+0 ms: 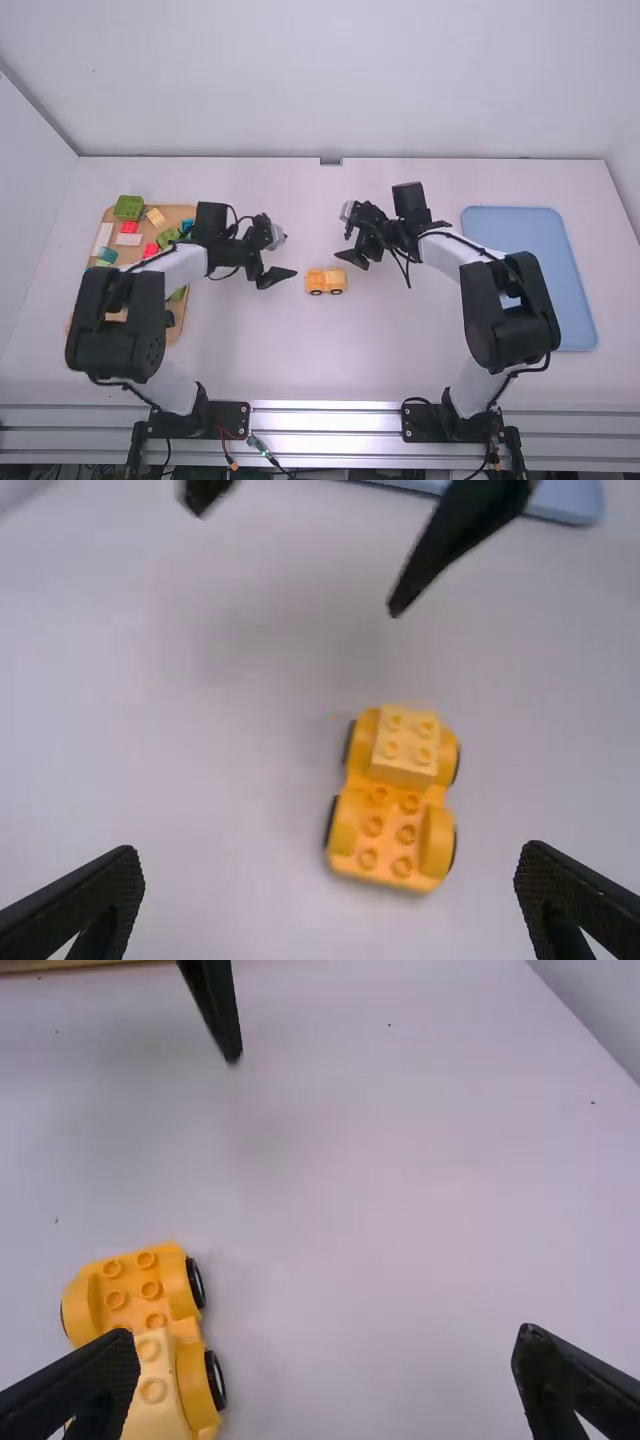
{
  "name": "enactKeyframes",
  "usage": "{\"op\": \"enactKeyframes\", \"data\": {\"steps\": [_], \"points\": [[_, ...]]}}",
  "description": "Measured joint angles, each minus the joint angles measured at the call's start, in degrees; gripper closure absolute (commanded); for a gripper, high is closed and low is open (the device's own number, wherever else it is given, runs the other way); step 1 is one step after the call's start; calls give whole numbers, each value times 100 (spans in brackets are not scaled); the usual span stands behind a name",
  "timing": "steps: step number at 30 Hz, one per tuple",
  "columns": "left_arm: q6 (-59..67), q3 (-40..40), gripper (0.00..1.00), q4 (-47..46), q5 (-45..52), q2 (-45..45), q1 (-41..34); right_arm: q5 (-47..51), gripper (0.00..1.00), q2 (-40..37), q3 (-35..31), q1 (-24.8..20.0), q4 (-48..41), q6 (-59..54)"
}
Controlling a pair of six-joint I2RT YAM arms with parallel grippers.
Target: Assemble lego blocks to make yellow taxi
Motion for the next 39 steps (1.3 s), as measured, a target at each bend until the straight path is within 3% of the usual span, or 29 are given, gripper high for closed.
{"op": "enactKeyframes", "data": {"steps": [7,10,16,29,34,39], "points": [[-1088,0,1,439,-463,-874,686,15,1,0,0,-2,68,85],[-2004,0,1,817,-1346,-1187,728,15,1,2,0,0,68,90],[-2822,302,1,328,-2439,-1357,715,162,1,0,0,0,68,101],[-4068,3552,1,-2546,-4583,-1161,750,321,1,2,0,0,92,103],[-4693,4771,1,-3620,-5226,-363,981,321,1,0,0,9,192,127],[-5289,6225,1,-4881,-5576,1152,1445,498,1,0,0,15,372,439]]}}
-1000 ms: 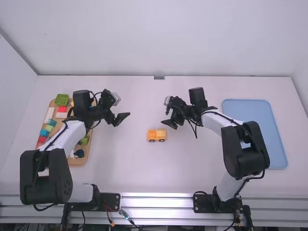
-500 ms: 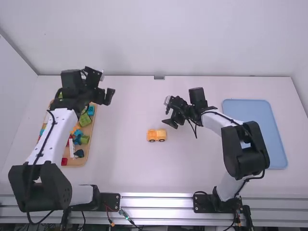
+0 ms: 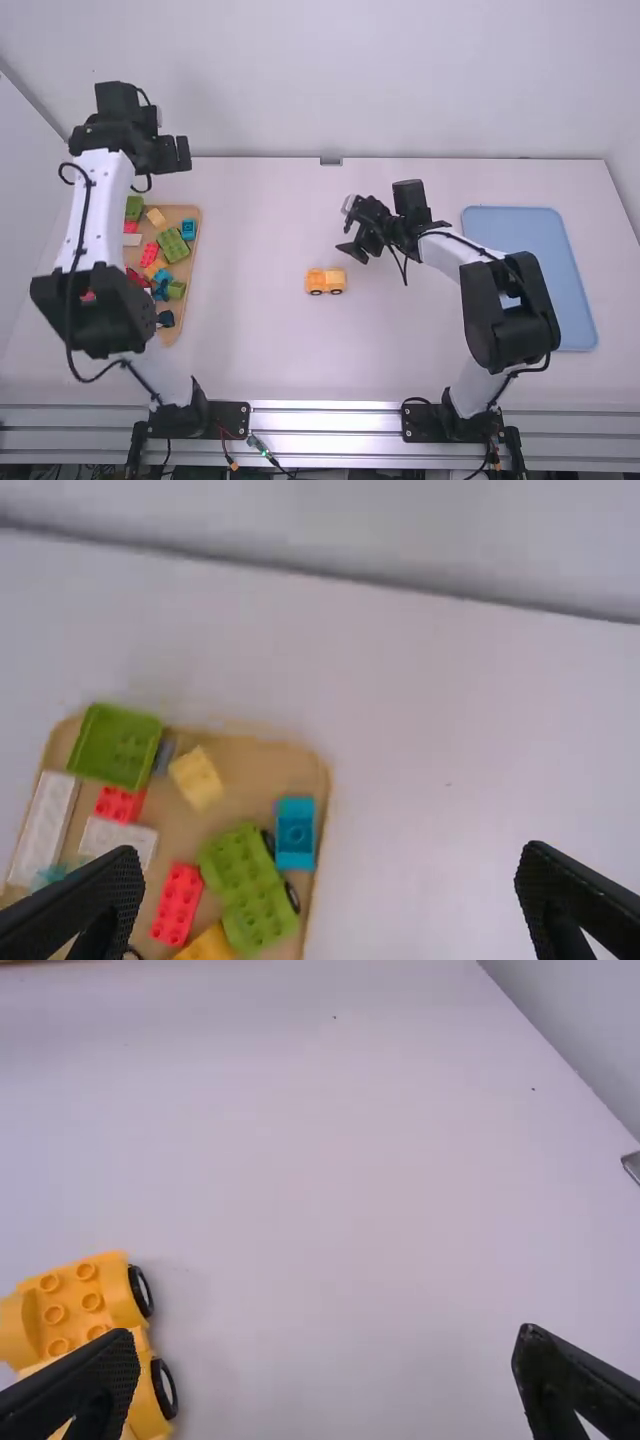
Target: Assemble lego blocks to make yellow taxi
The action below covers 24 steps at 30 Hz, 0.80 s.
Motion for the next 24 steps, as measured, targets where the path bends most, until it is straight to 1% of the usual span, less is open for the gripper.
{"op": "enactKeyframes", "data": {"steps": [4,9,14,19,22,24], "points": [[-402,1038,1,-750,-94,1102,402,162,1,2,2,28,-37,127],[-787,1657,1,-1198,-103,1893,767,219,1,0,0,61,-42,166],[-1016,1731,1,-1217,216,2518,1088,245,1,2,0,79,-26,188],[-1147,1731,1,-1086,407,2990,1241,245,1,0,0,79,-26,190],[-1207,1731,0,-977,452,3112,1233,245,1,0,0,81,-24,229],[-1283,1731,2,-894,470,3143,1200,245,1,0,2,81,-26,249]]}}
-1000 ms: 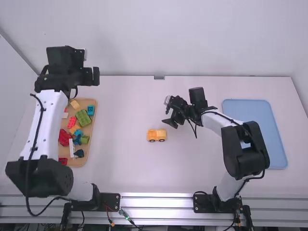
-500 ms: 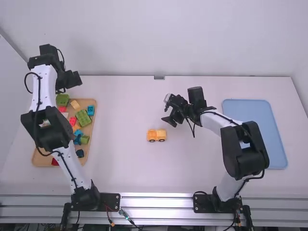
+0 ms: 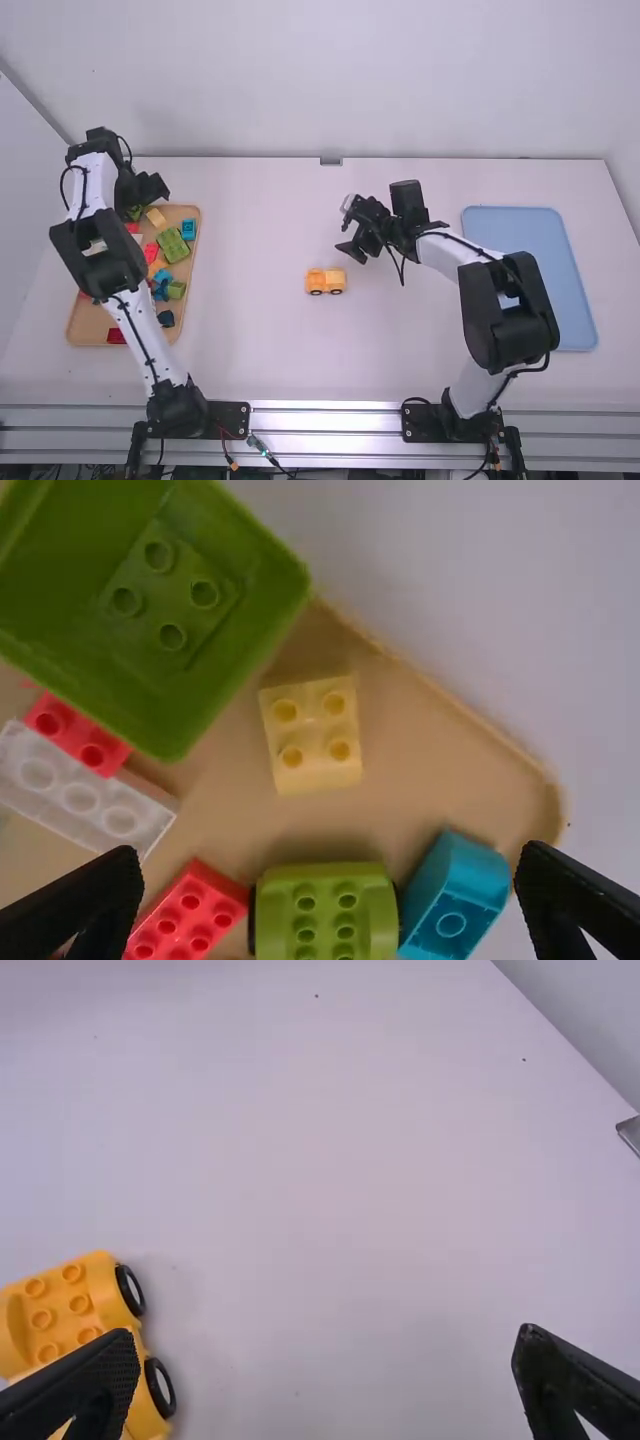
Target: Assemble lego blocks to make yellow taxi
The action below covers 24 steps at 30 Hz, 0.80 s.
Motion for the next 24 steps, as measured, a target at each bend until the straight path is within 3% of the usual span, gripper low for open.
{"op": "enactKeyframes", "data": {"steps": [7,11,18,24], "points": [[-280,-39,7,201,-186,48,-131,2,1,0,0,0,-2,31],[-334,-330,13,651,-278,48,-133,2,1,0,-2,0,4,61],[-422,-957,16,1213,-326,61,-136,2,1,0,-2,0,0,151],[-439,-1261,30,1679,-393,105,-136,2,1,0,-2,0,-4,153]]}}
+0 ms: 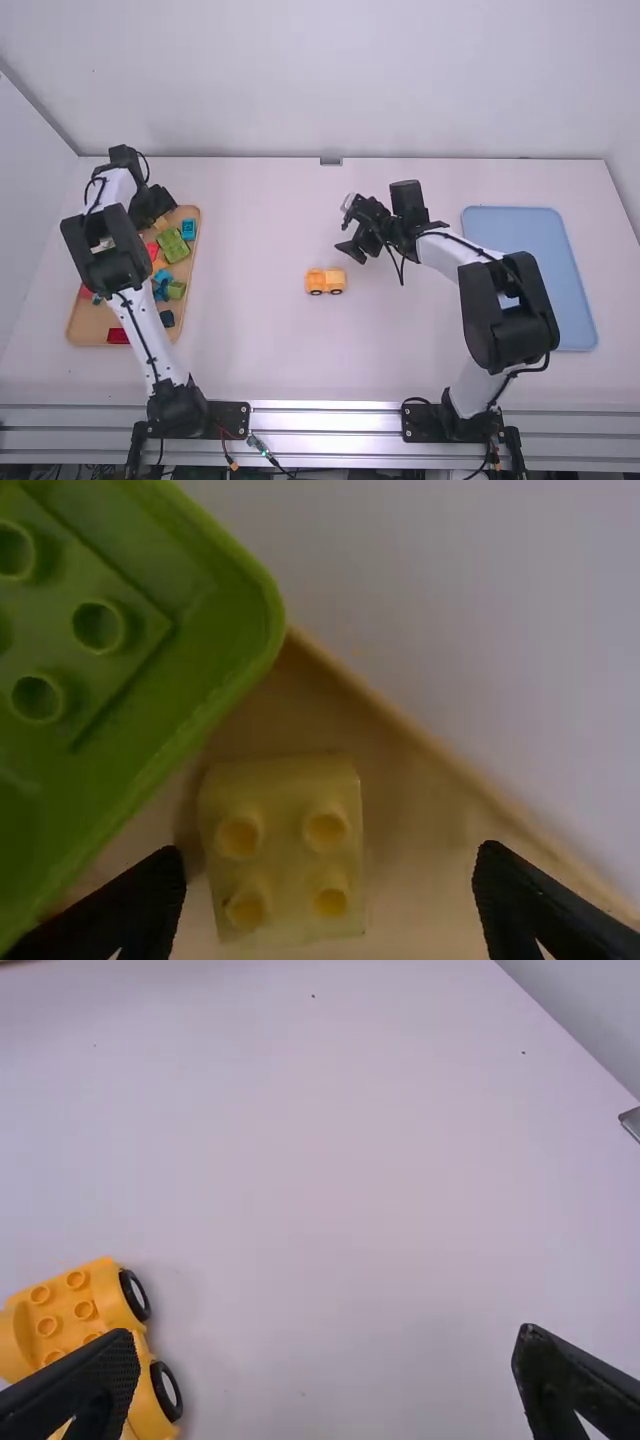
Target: Assemble lego blocks to make yellow taxi
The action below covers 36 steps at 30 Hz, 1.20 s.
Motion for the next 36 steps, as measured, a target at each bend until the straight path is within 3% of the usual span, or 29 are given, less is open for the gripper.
{"op": "enactKeyframes", "data": {"steps": [5,10,16,25,36], "points": [[-13,-44,45,70,-188,0,0,2,1,0,0,0,-11,4],[-13,-70,66,68,-343,0,0,0,1,0,0,0,0,-4],[7,-68,76,28,-345,0,7,-2,1,0,0,0,0,7],[269,142,98,-601,-317,2,0,-2,1,0,0,0,-13,20],[439,415,98,-968,-553,-17,-315,-2,1,0,0,-2,37,149]]}}
